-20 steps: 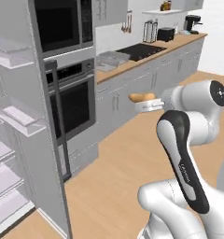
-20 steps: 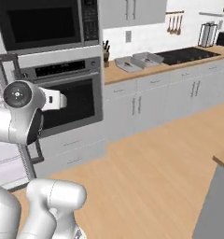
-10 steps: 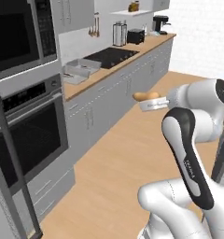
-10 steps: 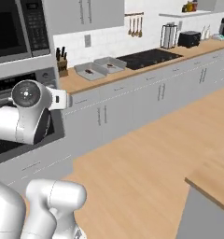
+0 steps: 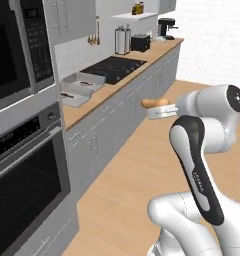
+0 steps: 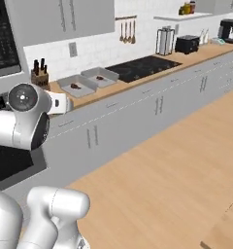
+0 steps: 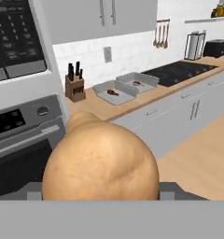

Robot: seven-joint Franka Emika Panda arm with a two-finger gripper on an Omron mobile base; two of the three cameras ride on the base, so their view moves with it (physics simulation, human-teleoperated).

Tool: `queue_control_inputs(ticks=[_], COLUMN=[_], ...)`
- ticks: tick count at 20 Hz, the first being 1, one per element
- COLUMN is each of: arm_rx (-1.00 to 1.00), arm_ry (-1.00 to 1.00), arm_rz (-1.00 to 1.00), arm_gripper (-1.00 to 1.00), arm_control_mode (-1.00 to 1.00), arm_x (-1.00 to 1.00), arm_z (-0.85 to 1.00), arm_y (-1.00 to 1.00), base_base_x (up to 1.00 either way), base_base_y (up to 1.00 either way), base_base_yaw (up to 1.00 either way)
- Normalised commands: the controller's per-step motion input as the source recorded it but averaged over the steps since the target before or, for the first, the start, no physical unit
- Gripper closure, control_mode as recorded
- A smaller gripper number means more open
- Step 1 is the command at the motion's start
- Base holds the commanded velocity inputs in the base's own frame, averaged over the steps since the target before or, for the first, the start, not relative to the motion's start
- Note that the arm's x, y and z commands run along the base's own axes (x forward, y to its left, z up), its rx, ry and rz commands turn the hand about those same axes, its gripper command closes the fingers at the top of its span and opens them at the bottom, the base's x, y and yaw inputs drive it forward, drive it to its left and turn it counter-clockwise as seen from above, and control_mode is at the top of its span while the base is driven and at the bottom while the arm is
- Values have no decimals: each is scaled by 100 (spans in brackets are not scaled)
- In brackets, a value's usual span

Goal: Place one squash and one chicken drumstick in each tupperware on the nearby counter, to pack two identical lunches.

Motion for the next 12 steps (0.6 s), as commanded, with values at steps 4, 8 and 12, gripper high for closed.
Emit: queue_control_inputs(ticks=[4,8,12], arm_rx=[0,0,0], arm_ry=[0,0,0], arm_rz=[0,0,0], arm_gripper=[100,100,100], arm_control_mode=[100,100,100], arm_x=[0,0,0], arm_z=[0,0,0], arm_y=[0,0,0], base_base_x=[100,100,100], base_base_y=[-36,-37,0], base_base_yaw=[-8,-4,1])
